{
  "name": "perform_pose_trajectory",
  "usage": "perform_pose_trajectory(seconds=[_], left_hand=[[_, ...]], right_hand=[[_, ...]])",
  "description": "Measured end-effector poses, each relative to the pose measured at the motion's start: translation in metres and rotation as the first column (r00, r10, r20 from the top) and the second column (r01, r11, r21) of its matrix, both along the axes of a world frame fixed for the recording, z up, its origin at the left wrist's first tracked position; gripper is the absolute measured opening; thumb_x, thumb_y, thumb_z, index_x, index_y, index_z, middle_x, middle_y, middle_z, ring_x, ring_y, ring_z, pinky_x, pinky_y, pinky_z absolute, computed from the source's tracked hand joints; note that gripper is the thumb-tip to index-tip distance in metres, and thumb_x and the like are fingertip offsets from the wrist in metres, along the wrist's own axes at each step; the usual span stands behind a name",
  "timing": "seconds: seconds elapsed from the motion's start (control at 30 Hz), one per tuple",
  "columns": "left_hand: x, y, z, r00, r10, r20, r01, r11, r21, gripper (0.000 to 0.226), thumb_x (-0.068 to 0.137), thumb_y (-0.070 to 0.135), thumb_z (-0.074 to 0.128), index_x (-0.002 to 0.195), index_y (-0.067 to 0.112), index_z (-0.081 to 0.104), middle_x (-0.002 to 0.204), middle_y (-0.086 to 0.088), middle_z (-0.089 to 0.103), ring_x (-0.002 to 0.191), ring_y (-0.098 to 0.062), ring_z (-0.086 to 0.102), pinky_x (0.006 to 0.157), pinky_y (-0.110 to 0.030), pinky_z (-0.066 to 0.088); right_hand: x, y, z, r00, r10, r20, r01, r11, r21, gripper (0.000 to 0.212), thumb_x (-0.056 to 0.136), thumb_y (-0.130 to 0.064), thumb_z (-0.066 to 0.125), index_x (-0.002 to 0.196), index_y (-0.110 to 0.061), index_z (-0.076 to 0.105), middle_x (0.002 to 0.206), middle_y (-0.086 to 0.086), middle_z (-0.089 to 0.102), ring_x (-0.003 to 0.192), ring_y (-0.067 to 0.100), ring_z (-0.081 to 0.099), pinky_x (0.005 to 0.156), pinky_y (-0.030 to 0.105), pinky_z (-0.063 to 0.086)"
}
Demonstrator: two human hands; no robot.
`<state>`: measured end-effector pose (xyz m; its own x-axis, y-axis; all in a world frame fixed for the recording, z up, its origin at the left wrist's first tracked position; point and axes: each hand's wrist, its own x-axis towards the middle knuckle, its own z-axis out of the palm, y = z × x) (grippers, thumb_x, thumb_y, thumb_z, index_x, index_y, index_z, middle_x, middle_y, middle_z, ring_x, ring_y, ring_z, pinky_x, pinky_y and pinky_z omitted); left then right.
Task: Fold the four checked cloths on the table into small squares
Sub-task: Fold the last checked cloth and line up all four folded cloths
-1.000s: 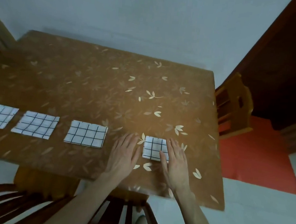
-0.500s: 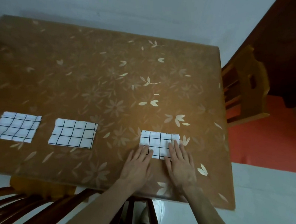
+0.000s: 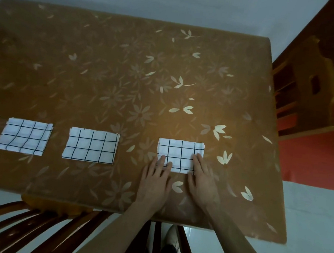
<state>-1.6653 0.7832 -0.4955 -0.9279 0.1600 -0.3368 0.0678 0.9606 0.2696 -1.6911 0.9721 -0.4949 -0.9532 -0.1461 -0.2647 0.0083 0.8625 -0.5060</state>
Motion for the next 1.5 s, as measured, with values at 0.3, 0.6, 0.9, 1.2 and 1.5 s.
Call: perform_pose_trajectory(seconds=[0.3,0.6,0.9,1.2,1.5], left_hand=[[-0.003,-0.077,0.001,1.000,0.004,0.014,-0.003,0.999,-0.050,0.065,0.104,0.054,0.031,0.163,0.029,0.020,0.172,-0.001,0.010,0.158,-0.026,0.003,0.124,-0.047,0.006],[0.010,-0.083,-0.004,1.000,-0.015,-0.024,0.014,1.000,-0.021,0.061,0.102,0.052,0.041,0.157,0.027,0.035,0.167,-0.004,0.029,0.154,-0.027,0.022,0.120,-0.050,0.027],[0.010,-0.079,-0.010,0.995,-0.017,-0.102,0.020,0.999,0.031,0.055,0.101,0.046,0.043,0.150,0.023,0.046,0.161,-0.006,0.040,0.146,-0.030,0.037,0.112,-0.050,0.040],[0.004,-0.082,-0.009,0.993,-0.060,-0.106,0.064,0.997,0.032,0.059,0.102,0.051,0.034,0.156,0.026,0.037,0.166,-0.004,0.029,0.148,-0.029,0.032,0.116,-0.050,0.033],[-0.009,-0.083,-0.018,0.968,-0.181,-0.173,0.187,0.982,0.017,0.063,0.106,0.049,0.033,0.162,0.020,0.026,0.170,-0.005,0.020,0.158,-0.021,0.009,0.127,-0.048,0.016]], right_hand=[[-0.001,-0.065,-0.010,0.996,0.077,-0.038,-0.076,0.997,0.013,0.059,0.105,-0.027,0.053,0.160,-0.016,0.035,0.167,0.004,0.032,0.153,0.027,0.028,0.121,0.046,0.035],[0.009,-0.072,-0.013,0.995,0.047,-0.085,-0.034,0.988,0.151,0.053,0.104,-0.039,0.043,0.153,-0.019,0.046,0.160,-0.001,0.043,0.146,0.025,0.038,0.105,0.051,0.050],[0.012,-0.074,-0.014,0.992,-0.030,-0.122,0.056,0.975,0.217,0.050,0.101,-0.030,0.059,0.150,-0.020,0.051,0.157,-0.002,0.049,0.140,0.026,0.045,0.104,0.049,0.048],[0.014,-0.079,-0.018,0.984,-0.072,-0.164,0.118,0.948,0.294,0.053,0.108,-0.039,0.037,0.159,-0.023,0.034,0.164,0.000,0.037,0.150,0.025,0.036,0.111,0.052,0.042],[0.001,-0.078,-0.031,0.987,0.039,-0.158,0.013,0.950,0.313,0.066,0.108,-0.052,0.022,0.164,-0.016,0.024,0.171,0.003,0.021,0.159,0.020,0.015,0.127,0.047,0.021]])
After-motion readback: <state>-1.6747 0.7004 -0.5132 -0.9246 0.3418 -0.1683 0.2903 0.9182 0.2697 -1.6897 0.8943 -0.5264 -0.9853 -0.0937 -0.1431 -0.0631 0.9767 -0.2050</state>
